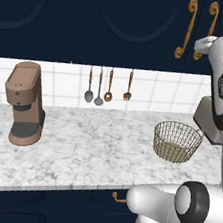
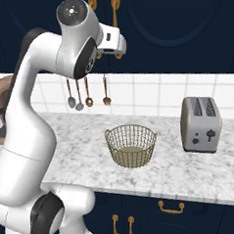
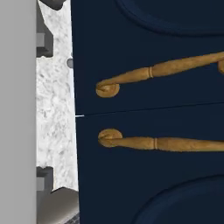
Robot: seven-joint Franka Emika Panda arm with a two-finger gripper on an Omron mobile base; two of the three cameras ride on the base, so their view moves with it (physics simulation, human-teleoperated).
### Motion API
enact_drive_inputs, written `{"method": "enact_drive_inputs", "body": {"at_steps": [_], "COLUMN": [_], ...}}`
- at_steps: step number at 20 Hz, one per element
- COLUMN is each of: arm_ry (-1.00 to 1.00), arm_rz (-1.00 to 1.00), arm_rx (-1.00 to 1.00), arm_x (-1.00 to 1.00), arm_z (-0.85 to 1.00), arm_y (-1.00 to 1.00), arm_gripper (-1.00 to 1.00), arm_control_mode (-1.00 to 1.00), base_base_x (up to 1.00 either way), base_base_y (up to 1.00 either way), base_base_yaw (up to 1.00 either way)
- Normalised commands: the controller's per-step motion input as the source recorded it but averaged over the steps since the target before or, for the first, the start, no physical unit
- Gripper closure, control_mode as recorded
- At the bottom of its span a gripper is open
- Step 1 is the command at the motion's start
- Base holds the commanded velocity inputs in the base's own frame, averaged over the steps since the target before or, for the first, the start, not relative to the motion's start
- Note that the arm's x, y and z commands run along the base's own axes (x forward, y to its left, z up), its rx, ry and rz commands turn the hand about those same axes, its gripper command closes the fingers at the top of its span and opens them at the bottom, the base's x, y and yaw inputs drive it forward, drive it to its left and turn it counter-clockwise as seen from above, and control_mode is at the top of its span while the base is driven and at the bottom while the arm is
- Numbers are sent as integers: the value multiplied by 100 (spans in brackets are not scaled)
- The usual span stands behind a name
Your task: Open the cabinet, pick up the bread from the cabinet and place it in the basket. Then move the basket to the dining counter.
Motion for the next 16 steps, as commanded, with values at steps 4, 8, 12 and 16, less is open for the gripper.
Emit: {"method": "enact_drive_inputs", "body": {"at_steps": [4, 8, 12, 16], "arm_ry": [-10, -1, 0, 0], "arm_rz": [0, 0, 0, 0], "arm_rx": [3, 1, 0, 1], "arm_x": [49, 66, 63, 50], "arm_z": [2, 1, 15, 19], "arm_y": [-30, -20, -5, -13], "arm_gripper": [-100, -100, -100, -100], "arm_control_mode": [-100, -100, -100, -100], "base_base_x": [0, 0, 0, 0], "base_base_y": [0, 0, 0, 0], "base_base_yaw": [0, 0, 0, 0]}}
